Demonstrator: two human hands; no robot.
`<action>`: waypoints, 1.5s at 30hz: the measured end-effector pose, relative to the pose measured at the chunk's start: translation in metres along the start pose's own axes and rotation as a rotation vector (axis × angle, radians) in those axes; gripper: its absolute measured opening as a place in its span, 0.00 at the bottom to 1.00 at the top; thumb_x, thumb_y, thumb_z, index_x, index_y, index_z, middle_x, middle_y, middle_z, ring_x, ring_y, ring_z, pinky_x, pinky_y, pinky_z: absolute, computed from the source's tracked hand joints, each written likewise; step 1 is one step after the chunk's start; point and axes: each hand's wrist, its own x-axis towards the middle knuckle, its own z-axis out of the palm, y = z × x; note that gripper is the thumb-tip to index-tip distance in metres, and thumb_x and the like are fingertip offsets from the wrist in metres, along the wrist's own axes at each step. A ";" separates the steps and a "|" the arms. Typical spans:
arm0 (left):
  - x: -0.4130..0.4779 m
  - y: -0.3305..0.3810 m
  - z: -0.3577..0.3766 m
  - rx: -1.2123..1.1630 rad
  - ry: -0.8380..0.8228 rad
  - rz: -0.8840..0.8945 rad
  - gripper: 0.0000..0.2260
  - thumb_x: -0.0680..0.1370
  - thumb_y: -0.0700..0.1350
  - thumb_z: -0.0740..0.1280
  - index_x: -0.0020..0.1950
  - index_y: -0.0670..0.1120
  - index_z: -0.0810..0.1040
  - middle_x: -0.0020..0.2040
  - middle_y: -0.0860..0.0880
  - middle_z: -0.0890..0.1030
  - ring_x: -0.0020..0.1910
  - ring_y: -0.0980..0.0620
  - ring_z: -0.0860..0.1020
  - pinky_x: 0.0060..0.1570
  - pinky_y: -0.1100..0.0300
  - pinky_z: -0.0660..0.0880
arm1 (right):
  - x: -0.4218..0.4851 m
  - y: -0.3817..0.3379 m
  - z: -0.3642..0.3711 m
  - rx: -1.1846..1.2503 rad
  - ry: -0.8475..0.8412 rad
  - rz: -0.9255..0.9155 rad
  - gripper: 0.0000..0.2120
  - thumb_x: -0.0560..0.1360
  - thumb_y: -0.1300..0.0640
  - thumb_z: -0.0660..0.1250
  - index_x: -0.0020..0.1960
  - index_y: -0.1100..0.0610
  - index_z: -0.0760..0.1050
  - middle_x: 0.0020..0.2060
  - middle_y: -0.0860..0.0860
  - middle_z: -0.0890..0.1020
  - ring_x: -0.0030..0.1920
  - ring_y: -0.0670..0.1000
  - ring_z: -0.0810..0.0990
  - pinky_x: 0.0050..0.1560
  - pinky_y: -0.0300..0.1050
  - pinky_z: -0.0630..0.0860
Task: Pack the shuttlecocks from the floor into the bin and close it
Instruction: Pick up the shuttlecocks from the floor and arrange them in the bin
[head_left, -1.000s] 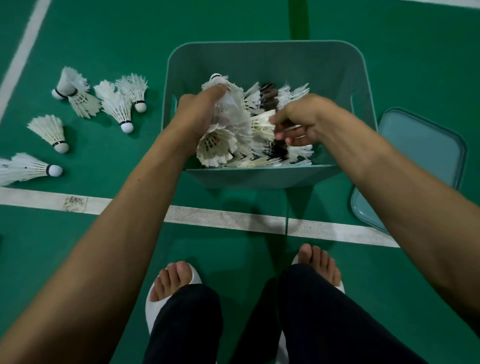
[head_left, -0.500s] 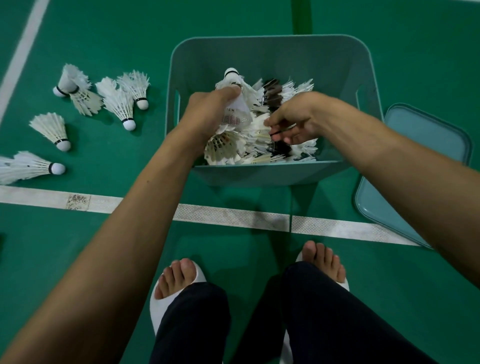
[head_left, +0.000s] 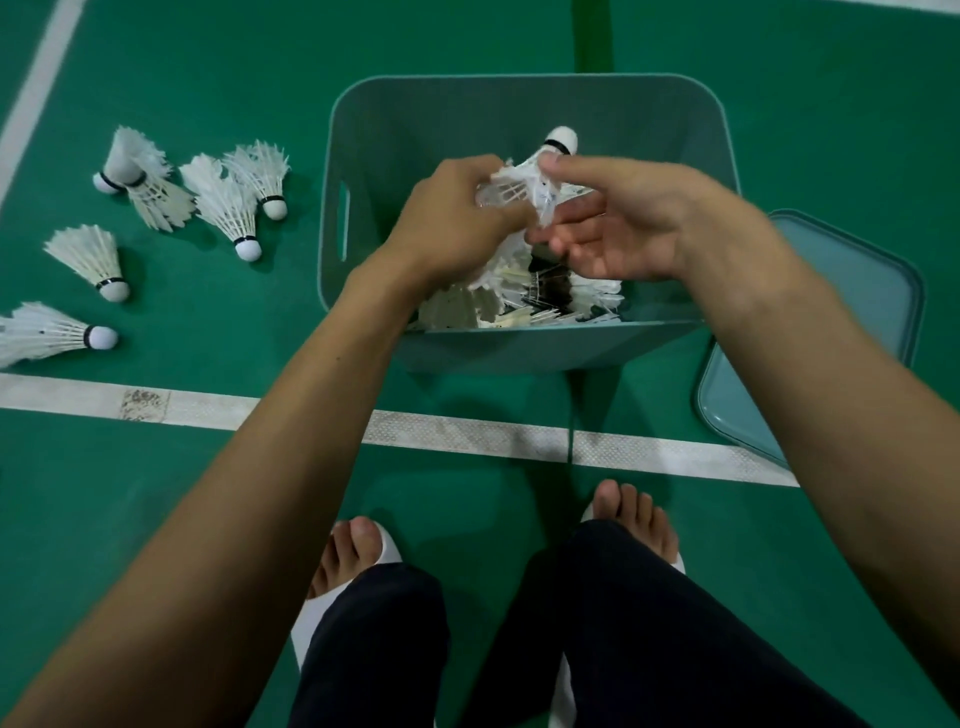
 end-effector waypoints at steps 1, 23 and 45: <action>0.000 0.000 0.000 0.040 0.012 0.018 0.08 0.75 0.51 0.73 0.51 0.49 0.83 0.43 0.50 0.86 0.39 0.50 0.82 0.46 0.48 0.79 | 0.000 0.001 0.000 0.054 0.018 0.005 0.21 0.74 0.43 0.74 0.50 0.61 0.78 0.44 0.56 0.85 0.36 0.49 0.80 0.37 0.38 0.77; -0.008 -0.008 -0.018 -0.031 0.256 -0.142 0.23 0.70 0.57 0.76 0.51 0.38 0.81 0.45 0.43 0.84 0.40 0.45 0.82 0.43 0.48 0.79 | 0.004 0.021 -0.013 -0.662 0.599 -0.290 0.09 0.68 0.66 0.80 0.42 0.56 0.82 0.39 0.52 0.84 0.34 0.47 0.82 0.34 0.42 0.79; 0.004 -0.010 -0.016 -0.421 0.169 -0.431 0.13 0.86 0.48 0.58 0.57 0.42 0.78 0.41 0.50 0.80 0.33 0.56 0.78 0.32 0.63 0.74 | 0.026 0.008 0.013 -0.639 0.638 -0.336 0.10 0.73 0.69 0.71 0.46 0.54 0.83 0.47 0.53 0.85 0.42 0.55 0.87 0.46 0.50 0.85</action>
